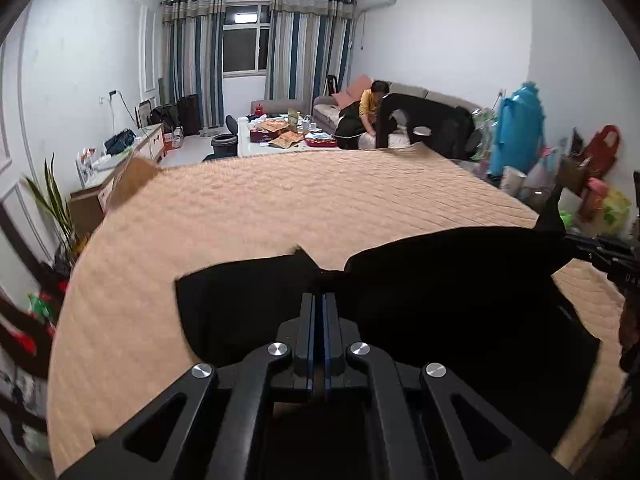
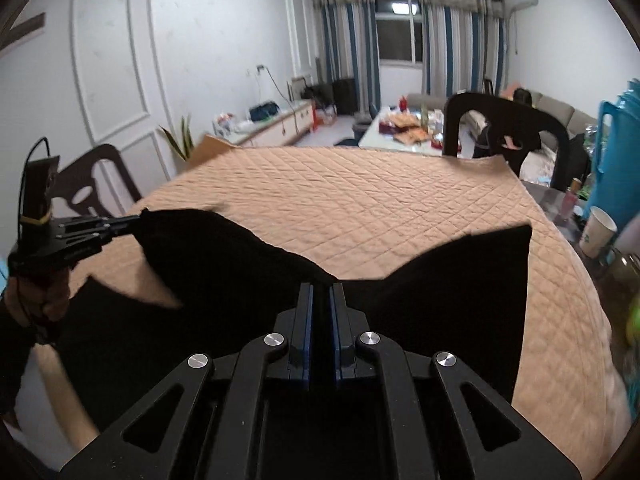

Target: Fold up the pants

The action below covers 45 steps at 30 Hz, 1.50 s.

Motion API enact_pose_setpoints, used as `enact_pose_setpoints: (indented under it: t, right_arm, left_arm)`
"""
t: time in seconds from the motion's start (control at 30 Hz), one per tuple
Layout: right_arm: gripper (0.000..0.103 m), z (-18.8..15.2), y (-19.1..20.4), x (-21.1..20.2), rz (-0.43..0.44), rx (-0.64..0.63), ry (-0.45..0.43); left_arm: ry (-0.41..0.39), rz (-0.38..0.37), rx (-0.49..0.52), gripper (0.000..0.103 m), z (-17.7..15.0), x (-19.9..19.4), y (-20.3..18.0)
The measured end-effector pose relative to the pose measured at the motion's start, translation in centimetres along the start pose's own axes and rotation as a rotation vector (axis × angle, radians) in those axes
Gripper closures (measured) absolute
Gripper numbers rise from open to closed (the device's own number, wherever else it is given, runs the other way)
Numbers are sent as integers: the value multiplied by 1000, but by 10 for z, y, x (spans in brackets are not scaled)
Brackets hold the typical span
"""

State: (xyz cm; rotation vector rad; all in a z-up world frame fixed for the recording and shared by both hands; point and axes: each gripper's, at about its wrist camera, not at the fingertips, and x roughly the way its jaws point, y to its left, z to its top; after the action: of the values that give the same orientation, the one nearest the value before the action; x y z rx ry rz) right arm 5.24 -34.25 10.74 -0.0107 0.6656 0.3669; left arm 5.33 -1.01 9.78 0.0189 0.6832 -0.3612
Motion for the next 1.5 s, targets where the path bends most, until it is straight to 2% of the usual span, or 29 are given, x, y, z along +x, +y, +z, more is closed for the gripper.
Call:
enact_pose_setpoints:
  t: [0.1,0.23,0.33,0.4,0.5,0.53,0.57,0.6,0.63,0.8,0.93,1.1,1.23,1.27,1.3,1.33,1.37,1.43,1.5]
  right_arm:
    - [96,-38,9,-23,16,49,-8]
    - [96,-95,9,-27,40,165,51]
    - [95,-128,9,-19,44,226,112]
    - [93,-140,5,-20,64,279,120]
    - [84,-148,-2,-30,91,347,84]
    - [78,-149,-3,-33,81,355,76]
    - [68,-151,-5,-35,73,363,72]
    - [62,-153,-6,-38,67,376,67]
    - [55,-155,-10,-39,63,401,61]
    - [55,-169,-34,-48,23,550,21]
    - [55,-175,-47,-53,55,636,-17]
    - [55,-169,-51,-58,4,645,-62]
    - [55,-173,-60,-59,-32,678,-92]
    - [55,-173,-61,-57,-40,687,-98]
    - [55,-175,-63,-57,-45,689,-100]
    - [55,-174,-63,-56,-48,691,-102]
    - [55,-173,-64,-55,-50,691,-101]
    - [55,-171,-65,-54,-61,693,-102]
    - [60,-169,-65,-54,-89,684,-101]
  left_arm:
    - [17,-30,-23,99,-34,-15,-4]
    - [89,-55,-46,99,-82,-20,-11]
    - [134,-47,-50,98,-102,-17,-11]
    - [143,-66,-64,98,-108,-24,-7]
    - [120,-58,-89,96,-106,-34,2]
    - [108,-48,-97,89,-102,-37,4]
    - [97,-35,-102,83,-98,-37,4]
    - [86,-23,-104,69,-94,-37,3]
    - [76,-11,-103,59,-86,-35,1]
    - [82,6,-25,51,-59,-2,-17]
    - [153,56,37,51,-38,50,-29]
    - [236,94,87,51,-31,91,-36]
    - [245,110,98,48,-30,98,-36]
    - [247,116,95,50,-29,98,-35]
    - [246,125,98,58,-29,98,-36]
    - [246,129,109,78,-29,98,-37]
    - [248,136,120,88,-29,97,-39]
    - [242,163,135,96,-29,97,-41]
    - [208,172,108,96,-28,86,-34]
